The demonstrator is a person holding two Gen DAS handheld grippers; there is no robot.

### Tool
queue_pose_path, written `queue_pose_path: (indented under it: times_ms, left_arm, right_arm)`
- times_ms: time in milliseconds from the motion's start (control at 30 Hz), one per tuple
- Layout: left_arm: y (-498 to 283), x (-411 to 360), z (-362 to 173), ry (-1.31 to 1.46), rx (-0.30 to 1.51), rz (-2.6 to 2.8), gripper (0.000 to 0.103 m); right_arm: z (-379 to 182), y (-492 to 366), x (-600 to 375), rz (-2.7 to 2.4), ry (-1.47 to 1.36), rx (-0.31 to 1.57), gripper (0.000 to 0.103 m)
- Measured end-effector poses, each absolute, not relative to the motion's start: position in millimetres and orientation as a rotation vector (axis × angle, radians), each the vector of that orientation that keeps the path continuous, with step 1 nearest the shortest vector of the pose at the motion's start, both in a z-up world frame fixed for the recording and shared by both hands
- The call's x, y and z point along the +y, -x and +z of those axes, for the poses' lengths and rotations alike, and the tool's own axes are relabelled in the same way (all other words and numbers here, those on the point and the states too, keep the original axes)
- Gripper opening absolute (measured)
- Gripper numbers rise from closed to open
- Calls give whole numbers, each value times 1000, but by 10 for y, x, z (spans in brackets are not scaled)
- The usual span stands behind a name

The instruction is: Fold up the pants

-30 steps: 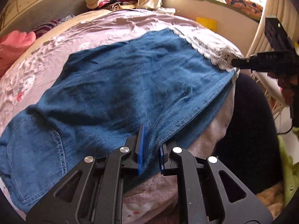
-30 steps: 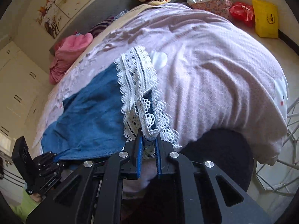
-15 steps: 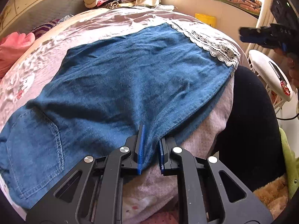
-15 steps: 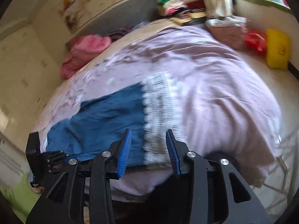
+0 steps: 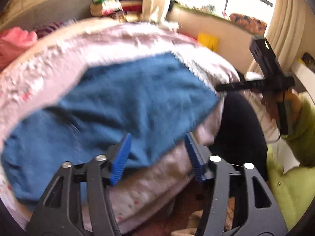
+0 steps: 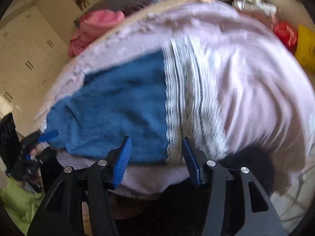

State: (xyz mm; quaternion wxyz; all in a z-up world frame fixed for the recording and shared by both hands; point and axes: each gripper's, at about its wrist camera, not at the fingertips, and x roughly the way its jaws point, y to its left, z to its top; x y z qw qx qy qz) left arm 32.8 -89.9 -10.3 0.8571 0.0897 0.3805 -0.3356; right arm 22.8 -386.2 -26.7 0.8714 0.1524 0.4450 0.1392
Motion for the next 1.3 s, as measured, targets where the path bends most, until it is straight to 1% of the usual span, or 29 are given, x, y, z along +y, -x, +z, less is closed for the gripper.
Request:
queue_pose_path:
  times_ms: [67, 100, 200, 433, 533, 667, 833, 867, 900, 933, 1000, 1067, 1133, 1200, 1233, 1267, 1300]
  left_arm:
    - [-490, -833, 72, -186, 764, -672, 62]
    - [-574, -822, 114, -190, 756, -654, 63]
    - [-987, -822, 187, -190, 755, -574, 64]
    - [-1897, -804, 5, -112, 885, -479, 64]
    - [-2075, -791, -131, -95, 933, -475, 64]
    - [-2257, -797, -294, -69, 986, -475, 64]
    - [-2339, -828, -401, -52, 1005, -499, 63]
    - [-2362, -838, -423, -38, 1011, -510, 60]
    - [-2373, -850, -437, -27, 1014, -518, 53]
    - [-2382, -862, -450, -17, 1018, -528, 51]
    - [-2382, -903, -478, -4, 1028, -551, 36]
    - [-2369, -946, -491, 1, 1036, -582, 27]
    - [-2367, -974, -498, 7, 1041, -594, 26]
    - [-2397, -979, -517, 28, 1051, -593, 26]
    - [-2401, -980, -518, 36, 1052, -589, 25]
    - [-2400, -979, -511, 46, 1049, -591, 17]
    - [-2392, -978, -497, 55, 1045, -594, 8]
  right_arm:
    - [-84, -269, -3944, 291, -323, 860, 59]
    - [14, -349, -4011, 292, -326, 823, 61]
    - [118, -698, -4151, 273, -309, 790, 62]
    - [-47, -1545, -4310, 316, -344, 850, 62]
    - [-164, -1882, -4293, 341, -307, 891, 62]
    - [-356, -2116, -4289, 339, -279, 949, 62]
    - [-527, -2145, -4311, 356, -316, 978, 63]
    - [-533, -2141, -4299, 362, -318, 975, 62]
    - [-546, -2127, -4282, 365, -319, 974, 61]
    - [-553, -2112, -4266, 372, -322, 974, 60]
    - [-561, -2091, -4232, 383, -314, 971, 58]
    - [-571, -2069, -4229, 400, -314, 973, 55]
    - [-592, -2073, -4250, 412, -324, 976, 51]
    - [-599, -2077, -4264, 428, -345, 975, 44]
    - [-598, -2068, -4261, 443, -356, 973, 36]
    - [-591, -2056, -4253, 455, -361, 970, 30]
    - [-578, -2030, -4231, 471, -364, 960, 29]
